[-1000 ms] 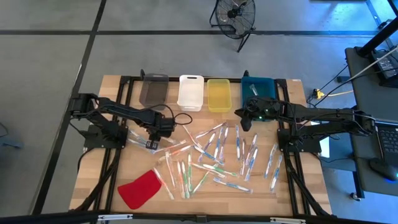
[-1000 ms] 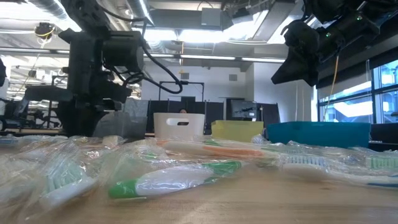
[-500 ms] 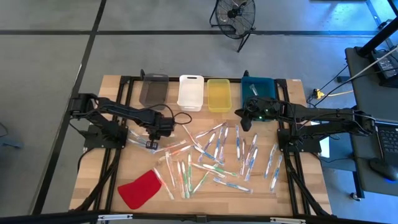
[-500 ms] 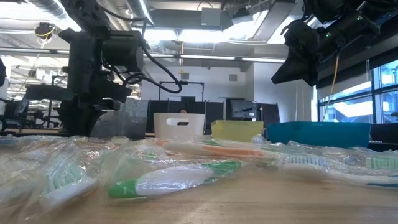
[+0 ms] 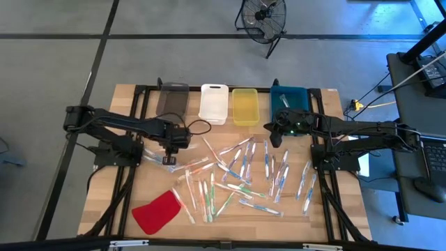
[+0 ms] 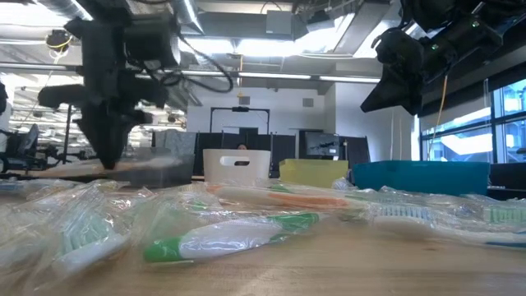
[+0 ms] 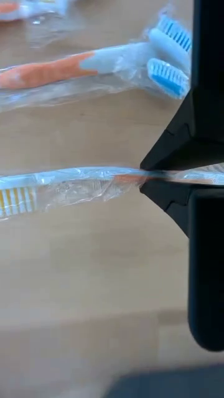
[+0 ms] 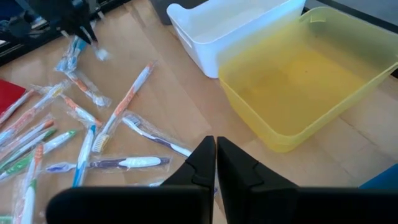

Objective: Pick & Place Toothbrushes
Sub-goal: Put the orange toothbrush into the black bin

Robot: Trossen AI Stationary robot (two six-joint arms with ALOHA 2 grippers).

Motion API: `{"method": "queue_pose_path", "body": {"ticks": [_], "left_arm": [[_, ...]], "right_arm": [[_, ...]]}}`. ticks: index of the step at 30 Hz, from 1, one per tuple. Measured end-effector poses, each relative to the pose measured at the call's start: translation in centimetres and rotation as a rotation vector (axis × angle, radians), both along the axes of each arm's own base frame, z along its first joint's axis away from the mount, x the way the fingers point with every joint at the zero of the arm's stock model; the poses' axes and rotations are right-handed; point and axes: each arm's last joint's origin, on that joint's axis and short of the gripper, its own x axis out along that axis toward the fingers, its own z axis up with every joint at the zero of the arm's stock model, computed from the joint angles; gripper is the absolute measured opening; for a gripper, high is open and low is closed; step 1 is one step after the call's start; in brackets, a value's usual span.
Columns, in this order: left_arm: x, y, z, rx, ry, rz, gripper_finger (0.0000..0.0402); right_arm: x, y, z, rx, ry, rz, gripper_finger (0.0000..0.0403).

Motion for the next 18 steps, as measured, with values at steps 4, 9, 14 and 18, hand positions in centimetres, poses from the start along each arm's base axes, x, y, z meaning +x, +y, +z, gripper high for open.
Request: {"method": "queue_pose_path", "body": {"ticks": [4, 9, 14, 18], "left_arm": [[-0.6, 0.1, 1.4, 0.037, -0.083, 0.066, 0.0018], [-1.2, 0.6, 3.3, 0.062, -0.216, 0.175, 0.0018], [-1.6, 1.4, 4.9, 0.084, -0.367, 0.260, 0.0018], [-1.7, 2.1, 5.9, 0.107, -0.467, 0.319, 0.0018]], "right_arm": [[-0.1, 0.0, -0.1, 0.003, 0.012, 0.000, 0.0016], [-0.1, 0.0, -0.1, 0.003, 0.013, 0.000, 0.0024], [-0.1, 0.0, -0.2, 0.004, 0.021, 0.000, 0.0033], [-0.2, 0.0, -0.3, 0.007, 0.034, 0.000, 0.0038]]}}
